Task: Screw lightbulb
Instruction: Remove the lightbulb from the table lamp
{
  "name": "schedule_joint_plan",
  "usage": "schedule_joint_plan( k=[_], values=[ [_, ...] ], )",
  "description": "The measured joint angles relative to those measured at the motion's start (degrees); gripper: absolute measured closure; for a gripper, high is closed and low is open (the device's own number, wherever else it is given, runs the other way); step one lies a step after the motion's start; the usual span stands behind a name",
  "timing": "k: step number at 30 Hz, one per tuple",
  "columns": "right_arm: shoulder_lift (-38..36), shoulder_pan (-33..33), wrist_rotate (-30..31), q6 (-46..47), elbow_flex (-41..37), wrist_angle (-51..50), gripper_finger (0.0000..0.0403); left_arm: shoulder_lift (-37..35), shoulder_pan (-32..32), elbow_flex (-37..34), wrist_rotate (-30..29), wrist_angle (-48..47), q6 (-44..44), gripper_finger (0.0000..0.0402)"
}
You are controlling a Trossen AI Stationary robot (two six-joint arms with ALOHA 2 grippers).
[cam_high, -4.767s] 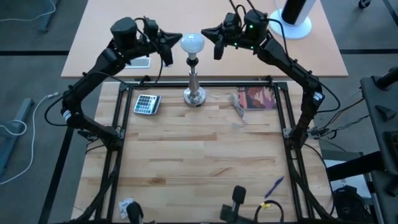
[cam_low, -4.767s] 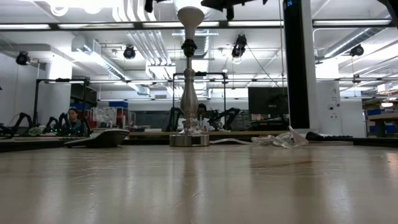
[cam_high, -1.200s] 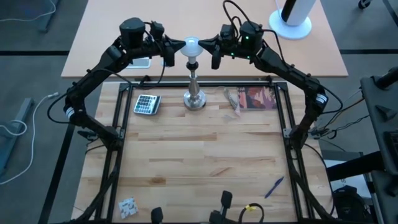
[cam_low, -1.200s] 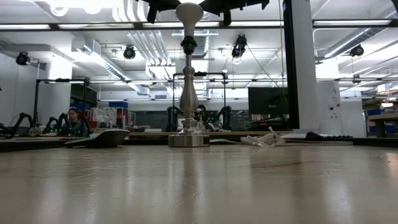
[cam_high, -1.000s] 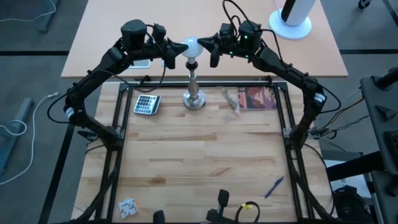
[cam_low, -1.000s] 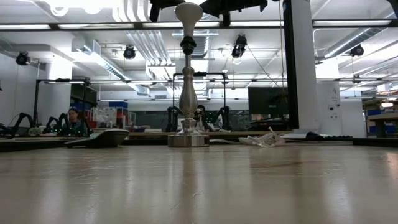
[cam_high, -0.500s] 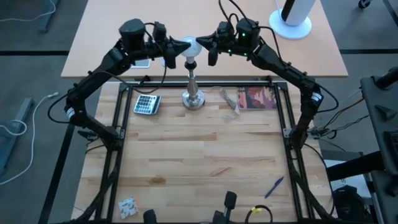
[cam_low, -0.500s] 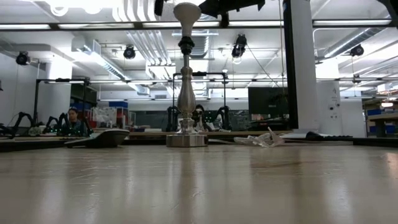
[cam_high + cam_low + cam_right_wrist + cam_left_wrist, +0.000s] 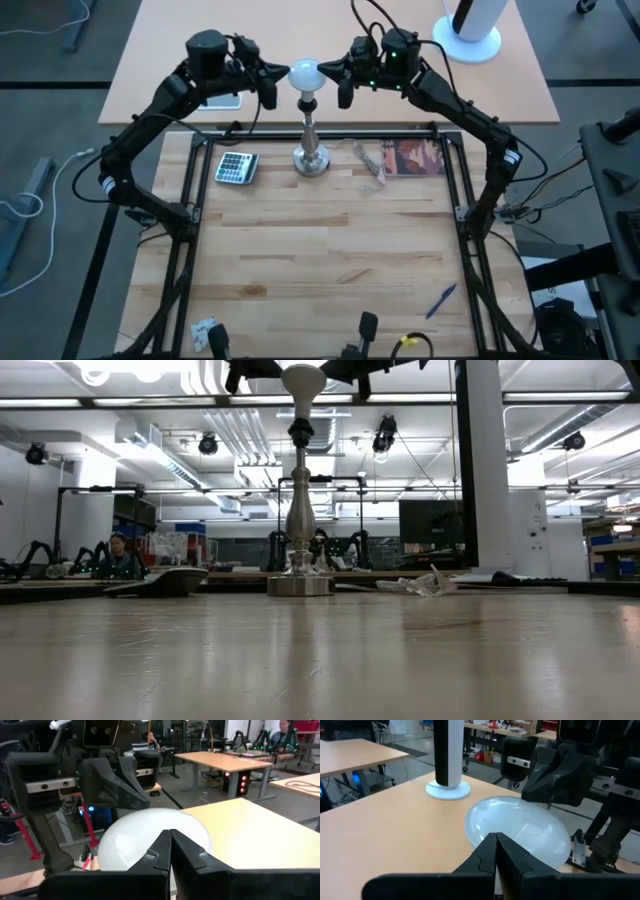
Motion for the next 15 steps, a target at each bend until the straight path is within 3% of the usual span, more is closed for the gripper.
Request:
schedule_joint_plan(
  k=[15],
  values=[
    [2.22, -0.07, -0.36, 0.13, -2.13, 3.16, 0.0403, -0.11, -0.04, -1.02, 2.81, -0.29, -2.02, 0.0401]
  ],
)
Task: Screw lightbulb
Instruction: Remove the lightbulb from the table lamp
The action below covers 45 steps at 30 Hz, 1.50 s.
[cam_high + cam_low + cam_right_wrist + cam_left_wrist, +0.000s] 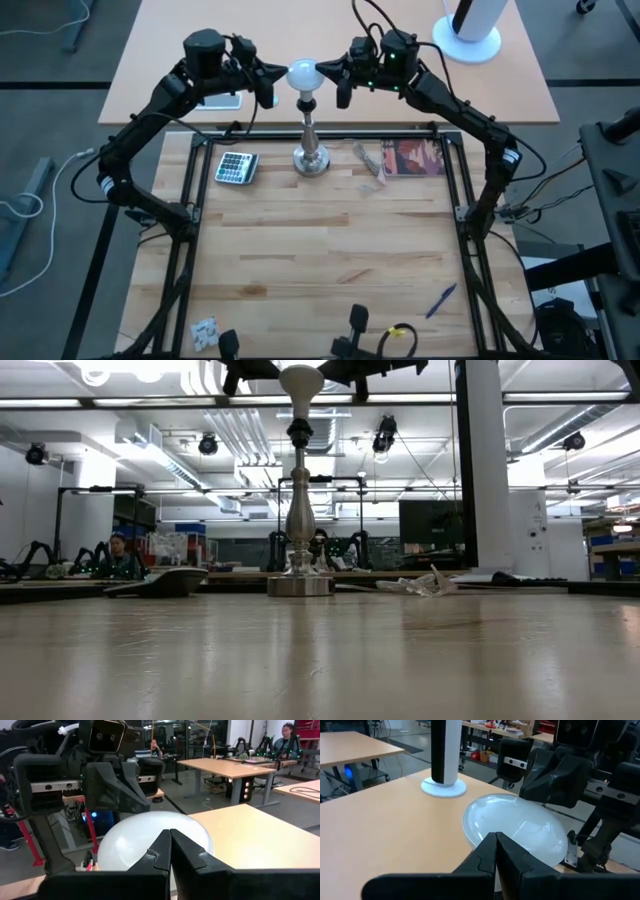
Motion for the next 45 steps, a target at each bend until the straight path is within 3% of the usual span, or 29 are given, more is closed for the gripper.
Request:
schedule_joint_plan(
  k=[25, 33, 37, 45],
  values=[
    [0.19, -0.2, 4.55, -4.99, 0.71, 1.45, 0.0403, 1.14, -3.98, -0.47, 5.14, 2.13, -4.39, 0.0401],
    [-0.03, 0.01, 3.89, -3.08, 4.7, -2.54, 0.0403, -0.98, -3.98, 0.81, 2.47, 4.15, -3.61, 0.0401],
    [-0.3, 0.05, 3.3, -3.03, 6.84, -6.57, 0.0403, -2.03, -3.58, 1.27, -1.95, 4.23, -0.08, 0.0401],
    [-0.45, 0.36, 0.44, 0.41, 6.61, -6.27, 0.0403, 0.23, -2.21, 0.59, -2.83, 4.01, 2.83, 0.0401]
  ],
)
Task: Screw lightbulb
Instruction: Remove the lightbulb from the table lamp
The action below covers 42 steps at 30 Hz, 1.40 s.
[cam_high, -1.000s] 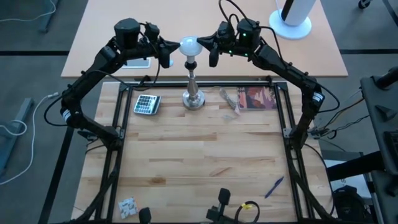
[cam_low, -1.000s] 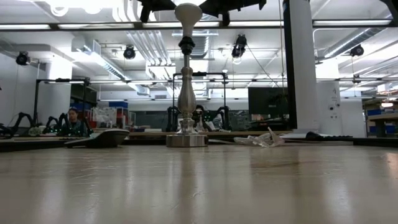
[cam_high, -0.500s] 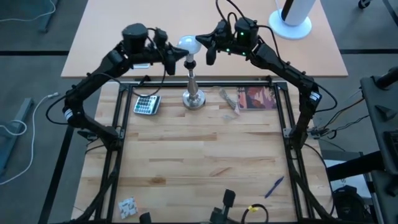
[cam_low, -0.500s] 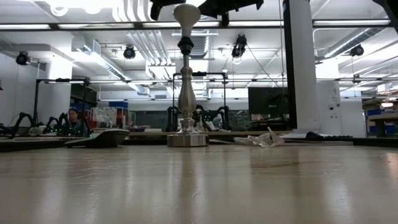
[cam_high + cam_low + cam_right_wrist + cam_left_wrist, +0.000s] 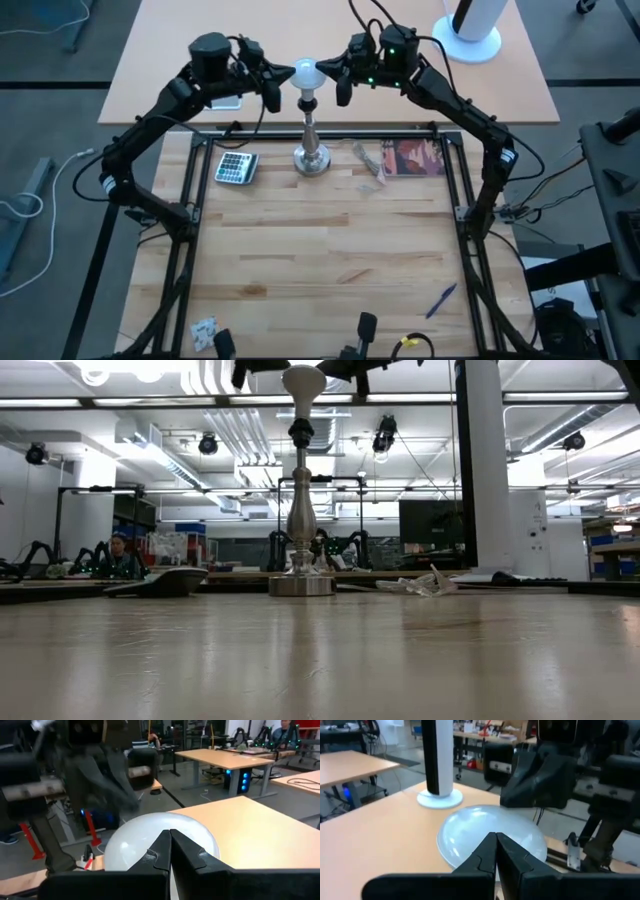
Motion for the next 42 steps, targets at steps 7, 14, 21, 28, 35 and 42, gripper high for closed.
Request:
schedule_joint_plan(
  k=[7, 14, 21, 28, 35, 42],
  values=[
    [-0.26, 0.16, 0.66, -0.89, -3.34, 1.67, 0.0403, 1.43, 0.07, -0.41, 1.08, 1.13, -0.07, 0.0401],
    [-0.33, -0.24, 1.46, -0.5, -7.06, 5.75, 0.0403, 1.47, 0.2, -0.52, 4.75, 0.83, -4.68, 0.0401],
    [-0.13, -0.4, 2.15, -0.65, -7.25, 7.88, 0.0403, 1.48, -1.38, -0.32, 5.84, 0.38, -8.83, 0.0402],
    [-0.32, -0.59, 2.8, 0.08, -5.1, 7.34, 0.0403, 0.9, -2.42, 0.36, 8.2, -0.76, -8.45, 0.0402],
    [-2.32, -0.53, 2.59, -0.4, -1.73, 2.73, 0.0403, -0.84, -1.87, 3.77, 1.4, 0.6, -1.35, 0.0402],
    [-2.59, -0.51, 2.86, 1.35, 0.7, -6.37, 0.0403, -0.09, 1.09, 3.71, -2.25, 0.19, 4.3, 0.0401]
  ],
)
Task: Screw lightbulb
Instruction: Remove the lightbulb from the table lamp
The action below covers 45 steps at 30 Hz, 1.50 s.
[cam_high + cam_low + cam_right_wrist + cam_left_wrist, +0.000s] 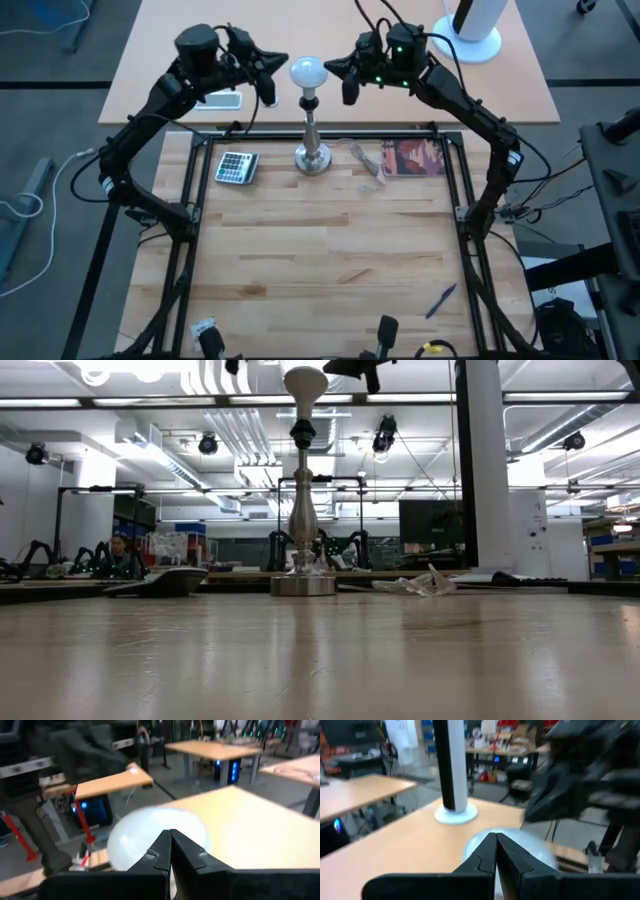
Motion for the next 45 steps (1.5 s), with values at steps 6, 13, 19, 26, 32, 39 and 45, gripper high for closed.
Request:
schedule_joint_plan(
  k=[6, 13, 19, 26, 32, 39, 45],
  values=[
    [-0.39, 0.15, 0.81, 1.05, 0.2, -6.81, 0.0403, 1.91, 0.65, -0.25, 1.92, -0.95, 0.14, 0.0401],
    [-0.39, 0.15, 0.82, -0.94, 0.2, -7.79, 0.0403, 2.64, 0.73, -0.06, 3.09, -4.44, 0.53, 0.0401],
    [-0.85, 0.15, 2.27, -1.57, 0.6, -7.84, 0.0403, 2.8, 0.72, -0.05, 3.11, -4.87, 0.15, 0.0401],
    [-1.6, 0.24, 2.1, -3.53, 3.55, -5.86, 0.0403, 2.85, 0.74, -0.05, 3.09, -4.93, 0.11, 0.0401],
    [-1.39, 0.53, 1.62, -3.89, 0.44, -2.88, 0.0403, 3.31, 0.74, -0.1, 3.06, -4.91, -0.62, 0.0401],
    [-1.39, 0.55, 0.13, -4.83, -3.16, 5.52, 0.0403, 3.4, 0.74, -0.14, 3.04, -4.83, -0.96, 0.0401],
    [-1.52, 0.55, -1.38, -3.66, -7.28, 7.33, 0.0403, 3.44, 0.74, -0.18, 2.9, -4.66, -1.19, 0.0401]
  ],
)
